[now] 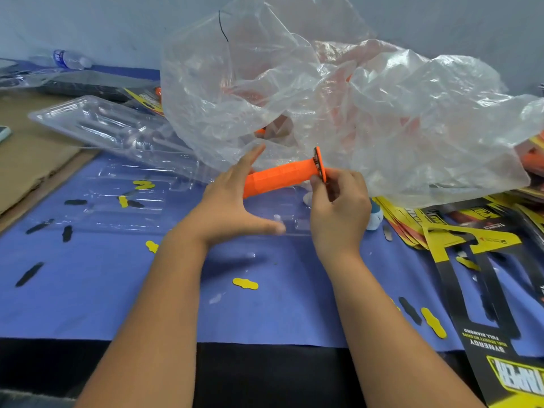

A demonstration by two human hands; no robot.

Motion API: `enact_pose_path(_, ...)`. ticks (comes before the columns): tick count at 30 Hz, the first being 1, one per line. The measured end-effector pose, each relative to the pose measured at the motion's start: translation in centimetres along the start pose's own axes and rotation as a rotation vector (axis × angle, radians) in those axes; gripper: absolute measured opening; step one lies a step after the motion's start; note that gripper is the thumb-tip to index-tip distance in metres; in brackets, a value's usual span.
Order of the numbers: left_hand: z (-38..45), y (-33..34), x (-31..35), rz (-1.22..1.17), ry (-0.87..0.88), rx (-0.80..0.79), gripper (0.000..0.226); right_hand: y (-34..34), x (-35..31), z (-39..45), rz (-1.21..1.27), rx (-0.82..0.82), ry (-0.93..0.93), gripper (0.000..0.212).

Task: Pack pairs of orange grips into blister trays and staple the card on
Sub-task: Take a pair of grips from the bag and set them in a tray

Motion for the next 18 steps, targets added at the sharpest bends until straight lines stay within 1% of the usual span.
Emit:
enact_pose_path(2,-0.1,0.0,-0.5,0.262,-0.019,-0.029,0.137,-0.2,0.5,0.1,0.016,0.028,0.054,0.007)
enact_pose_path(4,0.0,-0.3,-0.8,0.347,-0.028,0.022,0.142,-0.2,0.8,0.2,0.025,0.046,0.083,0.006)
enact_pose_path(7,0.2,-0.9,-0.8,0.338,-0.034,0.173,0.134,-0.3,0.9,0.2,0.025,0.058,0.084,0.004)
enact_pose_path(9,0.2,-1.0,-0.9,0.292,-0.041,0.220,0.130,-0.3,0.5,0.2,0.007,0.060,0.046,0.005)
enact_pose_path(13,0.1,-0.6,-1.1,0.121,-0.029,0.214,0.127,0.1,-0.1,-0.2,-0.038,0.020,-0.005,0.007)
enact_pose_path(15,0.0,-0.6,-1.1,0.074,-0.037,0.204,0.123,0.4,-0.2,-0.4,-0.040,-0.004,-0.014,0.007)
enact_pose_path(18,-0.1,-0.7,-1.1,0.058,-0.047,0.233,0.105,0.8,-0.5,-0.5,-0.044,-0.030,-0.034,0.008)
Point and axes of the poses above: each hand's wrist, its own z-axis towards the middle knuckle, its own y-axis out of the palm, x = y × z, the point moved 6 cm from there along z, towards the middle knuckle, and after that the axes turned 14 degrees about -y, right-handed, at the moved point
